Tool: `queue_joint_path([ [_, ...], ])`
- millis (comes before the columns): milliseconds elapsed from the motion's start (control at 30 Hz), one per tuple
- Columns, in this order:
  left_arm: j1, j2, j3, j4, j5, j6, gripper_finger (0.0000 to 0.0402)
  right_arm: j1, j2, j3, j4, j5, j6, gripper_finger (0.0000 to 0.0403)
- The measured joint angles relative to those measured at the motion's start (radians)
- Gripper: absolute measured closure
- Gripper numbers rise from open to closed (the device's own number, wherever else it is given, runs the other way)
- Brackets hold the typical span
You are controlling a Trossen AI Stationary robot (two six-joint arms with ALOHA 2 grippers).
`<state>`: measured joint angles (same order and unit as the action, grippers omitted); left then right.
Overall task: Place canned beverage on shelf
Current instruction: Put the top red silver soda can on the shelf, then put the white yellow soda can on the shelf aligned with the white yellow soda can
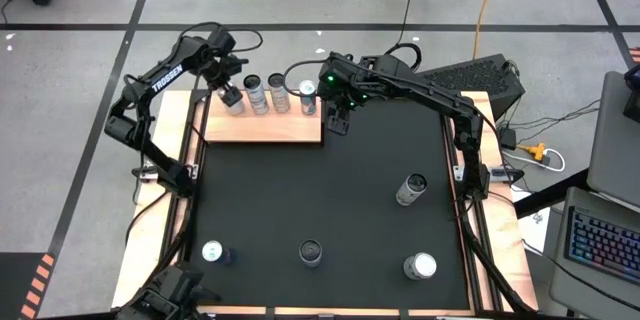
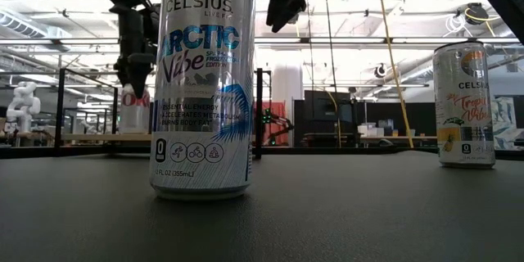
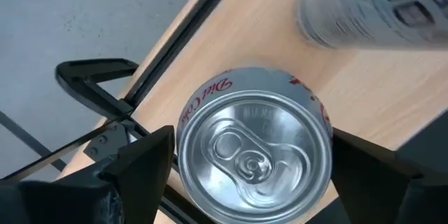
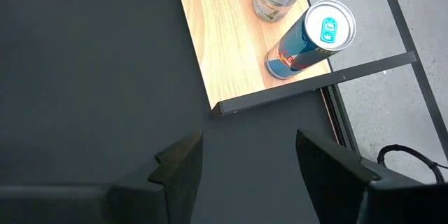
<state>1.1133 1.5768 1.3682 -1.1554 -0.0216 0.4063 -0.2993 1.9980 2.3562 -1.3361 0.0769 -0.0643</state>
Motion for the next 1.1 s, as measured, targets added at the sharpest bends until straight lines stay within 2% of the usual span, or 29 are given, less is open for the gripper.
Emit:
queue_joint_path([
  [200,0.001,0.0,0.005,0.024,-0.016,-0.005,0.0057,0.0,0.0,0.0,0.0,0.0,-0.001,0.019],
  [333,0.001,0.0,0.052,0.011,0.002,-0.006,0.0057,0.0,0.0,0.0,0.011,0.0,-0.001,0.019],
  [467,-0.003,-0.001,0.118,-0.046,0.088,-0.007,0.0056,0.0,0.0,0.0,0.015,0.0,-0.001,0.019],
  [733,-0.032,-0.001,0.243,-0.172,0.104,-0.008,0.0056,-0.002,0.0,0.0,0.015,0.0,0.0,0.019],
  [800,-0.04,-0.001,0.269,-0.2,0.153,-0.008,0.0056,-0.002,0.0,0.0,0.01,0.0,0.0,0.019],
  [1000,-0.072,-0.014,0.297,-0.223,0.404,-0.008,0.0056,-0.002,0.0,0.0,-0.017,0.0,0.001,0.019],
  [1100,-0.104,-0.03,0.298,-0.224,0.424,-0.006,0.0056,0.0,0.0,0.0,-0.049,-0.001,0.028,0.019],
])
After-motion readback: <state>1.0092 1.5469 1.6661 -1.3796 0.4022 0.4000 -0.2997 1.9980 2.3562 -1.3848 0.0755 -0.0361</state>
